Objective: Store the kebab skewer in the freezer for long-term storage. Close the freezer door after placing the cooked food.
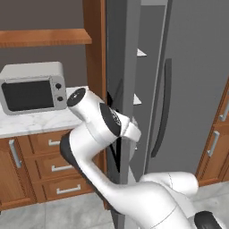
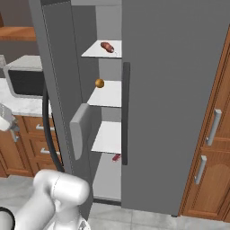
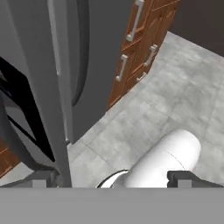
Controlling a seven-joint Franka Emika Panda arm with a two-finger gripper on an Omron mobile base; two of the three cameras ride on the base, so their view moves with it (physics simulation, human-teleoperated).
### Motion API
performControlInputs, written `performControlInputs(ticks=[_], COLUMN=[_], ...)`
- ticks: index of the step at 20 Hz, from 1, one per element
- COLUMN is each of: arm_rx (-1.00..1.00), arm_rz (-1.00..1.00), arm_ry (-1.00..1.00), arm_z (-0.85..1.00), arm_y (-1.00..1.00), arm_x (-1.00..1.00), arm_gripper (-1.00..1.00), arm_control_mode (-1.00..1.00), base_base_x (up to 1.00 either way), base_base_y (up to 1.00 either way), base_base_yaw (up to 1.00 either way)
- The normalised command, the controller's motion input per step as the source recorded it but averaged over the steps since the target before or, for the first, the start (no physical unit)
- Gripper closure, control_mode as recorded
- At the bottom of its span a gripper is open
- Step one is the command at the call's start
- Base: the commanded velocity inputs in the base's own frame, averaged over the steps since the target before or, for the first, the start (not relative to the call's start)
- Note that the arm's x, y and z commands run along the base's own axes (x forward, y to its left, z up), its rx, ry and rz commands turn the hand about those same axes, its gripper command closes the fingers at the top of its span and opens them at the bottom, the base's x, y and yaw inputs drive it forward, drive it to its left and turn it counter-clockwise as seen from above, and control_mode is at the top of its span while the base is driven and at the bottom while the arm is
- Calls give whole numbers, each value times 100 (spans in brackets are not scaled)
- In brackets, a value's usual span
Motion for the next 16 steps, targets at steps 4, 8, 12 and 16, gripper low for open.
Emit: performControlInputs(ticks=[4,8,12,16], arm_rx=[-23,-17,-7,-4], arm_rz=[-21,-23,-24,-17], arm_ry=[-25,-11,0,0], arm_z=[-1,-2,-3,0], arm_y=[9,-3,-13,-1], arm_x=[57,64,71,61], arm_gripper=[-100,-100,-100,-100], arm_control_mode=[-100,-100,-100,-100], base_base_x=[0,0,0,0], base_base_y=[0,0,0,0], base_base_yaw=[0,0,0,0])
